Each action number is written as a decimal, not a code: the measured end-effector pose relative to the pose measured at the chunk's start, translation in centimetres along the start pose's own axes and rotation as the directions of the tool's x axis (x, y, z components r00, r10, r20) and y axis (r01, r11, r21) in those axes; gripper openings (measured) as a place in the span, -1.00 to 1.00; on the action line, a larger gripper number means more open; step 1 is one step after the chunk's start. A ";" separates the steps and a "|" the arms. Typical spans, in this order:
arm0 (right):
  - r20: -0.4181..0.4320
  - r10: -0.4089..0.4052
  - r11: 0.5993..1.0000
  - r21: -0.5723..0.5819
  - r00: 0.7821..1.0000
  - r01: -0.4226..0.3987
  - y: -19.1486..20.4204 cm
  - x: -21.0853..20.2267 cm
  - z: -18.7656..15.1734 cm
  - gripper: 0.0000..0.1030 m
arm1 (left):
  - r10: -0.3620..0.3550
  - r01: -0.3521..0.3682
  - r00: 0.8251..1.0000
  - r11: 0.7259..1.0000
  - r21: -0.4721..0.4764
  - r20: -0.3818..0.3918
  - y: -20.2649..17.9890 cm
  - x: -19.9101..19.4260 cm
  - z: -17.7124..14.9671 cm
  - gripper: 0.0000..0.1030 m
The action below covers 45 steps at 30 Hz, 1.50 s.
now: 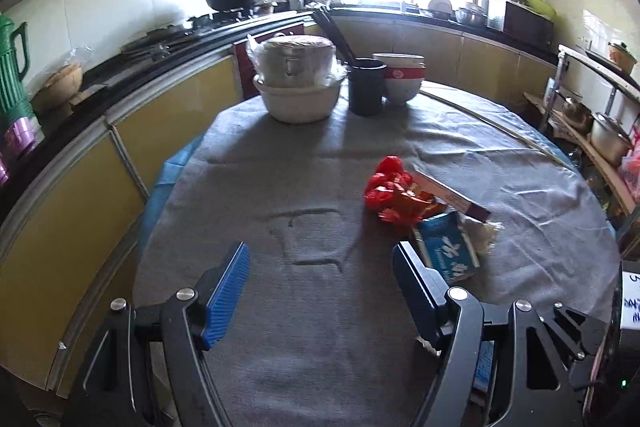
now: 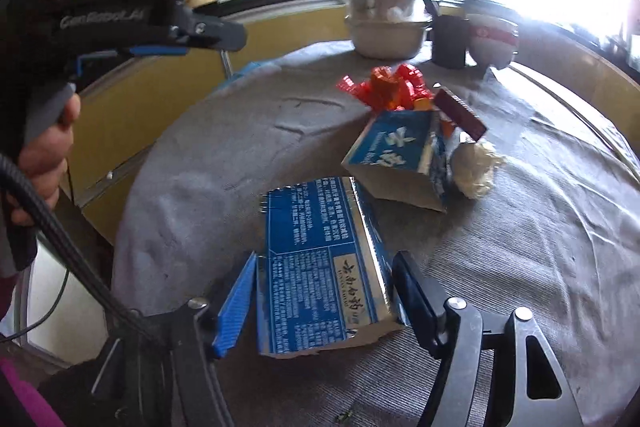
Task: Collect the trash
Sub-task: 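Grasp the blue Yunnan Baiyao box with the left tool while the right tool lifts the carton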
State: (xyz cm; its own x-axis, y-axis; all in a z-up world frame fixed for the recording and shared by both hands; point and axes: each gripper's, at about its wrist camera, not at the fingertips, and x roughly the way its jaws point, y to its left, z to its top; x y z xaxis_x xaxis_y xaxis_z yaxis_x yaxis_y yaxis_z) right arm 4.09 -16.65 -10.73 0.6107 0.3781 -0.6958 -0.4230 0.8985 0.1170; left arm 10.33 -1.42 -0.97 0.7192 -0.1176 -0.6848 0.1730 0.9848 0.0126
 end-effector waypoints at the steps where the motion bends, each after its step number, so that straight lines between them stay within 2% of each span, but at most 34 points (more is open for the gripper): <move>1: 0.007 -0.006 1.000 0.021 1.000 0.006 -0.3 -0.3 -0.1 0.25 | -0.020 0.020 1.000 1.000 0.002 -0.011 -0.2 0.0 0.1 0.44; 6: 0.034 -0.011 0.985 0.174 0.999 0.005 -3.0 -2.3 -1.3 0.24 | -0.095 0.099 0.991 0.995 0.031 -0.097 -2.2 1.5 0.0 0.44; 10: 0.053 -0.099 0.966 0.247 0.994 0.083 -4.6 -4.5 -2.3 0.24 | -0.142 0.145 0.978 0.989 0.008 -0.150 -3.8 3.6 0.2 0.44; 13: 0.076 -0.173 0.934 0.330 0.982 0.139 -6.4 -6.2 -2.9 0.24 | -0.172 0.169 0.967 0.985 -0.031 -0.189 -5.4 5.6 0.5 0.44; 16: 0.094 -0.216 0.915 0.366 0.972 0.168 -7.5 -7.2 -3.0 0.24 | -0.190 0.186 0.957 0.982 -0.041 -0.220 -7.6 7.4 0.5 0.44; 19: 0.106 -0.214 0.906 0.394 0.971 0.157 -8.3 -7.6 -2.9 0.24 | -0.191 0.184 0.949 0.982 -0.052 -0.252 -8.9 8.8 0.3 0.44; 24: 0.102 -0.222 0.897 0.411 0.970 0.163 -8.7 -7.2 -2.8 0.24 | -0.199 0.186 0.946 0.980 -0.072 -0.256 -9.6 10.3 0.3 0.44; 26: 0.099 -0.225 0.894 0.418 0.969 0.165 -8.8 -6.9 -2.8 0.24 | -0.195 0.179 0.949 0.980 -0.088 -0.249 -9.4 10.7 0.2 0.41; 28: 0.098 -0.232 0.892 0.419 0.968 0.171 -8.5 -7.0 -3.0 0.24 | -0.207 0.183 0.947 0.976 -0.116 -0.246 -8.8 10.9 0.1 0.13; 31: 0.098 -0.243 0.890 0.417 0.965 0.182 -8.3 -6.9 -2.7 0.24 | -0.219 0.191 0.946 0.973 -0.133 -0.240 -8.0 10.7 0.0 0.12; 35: 0.130 -0.275 0.895 0.396 0.953 0.204 -7.1 -7.4 -1.9 0.24 | -0.180 0.160 0.966 0.980 -0.118 -0.185 -7.0 8.7 -0.3 0.11; 39: 0.179 -0.307 0.902 0.368 0.935 0.226 -5.4 -8.2 -1.1 0.24 | -0.100 0.094 0.991 0.994 -0.063 -0.093 -5.8 5.0 -0.7 0.11; 45: 0.210 -0.309 0.910 0.349 0.928 0.224 -3.5 -9.3 -0.5 0.24 | -0.060 0.060 0.998 0.998 -0.023 0.004 -4.2 0.3 -1.0 0.11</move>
State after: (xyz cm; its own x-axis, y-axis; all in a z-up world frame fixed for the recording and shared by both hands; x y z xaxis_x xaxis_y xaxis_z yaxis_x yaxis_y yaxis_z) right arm -0.44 -23.43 -5.08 0.8377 0.1200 -0.5328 -0.0143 0.9801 0.1982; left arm 9.18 -5.47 -1.96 0.7102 -0.1771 -0.6813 0.2002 0.9787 -0.0457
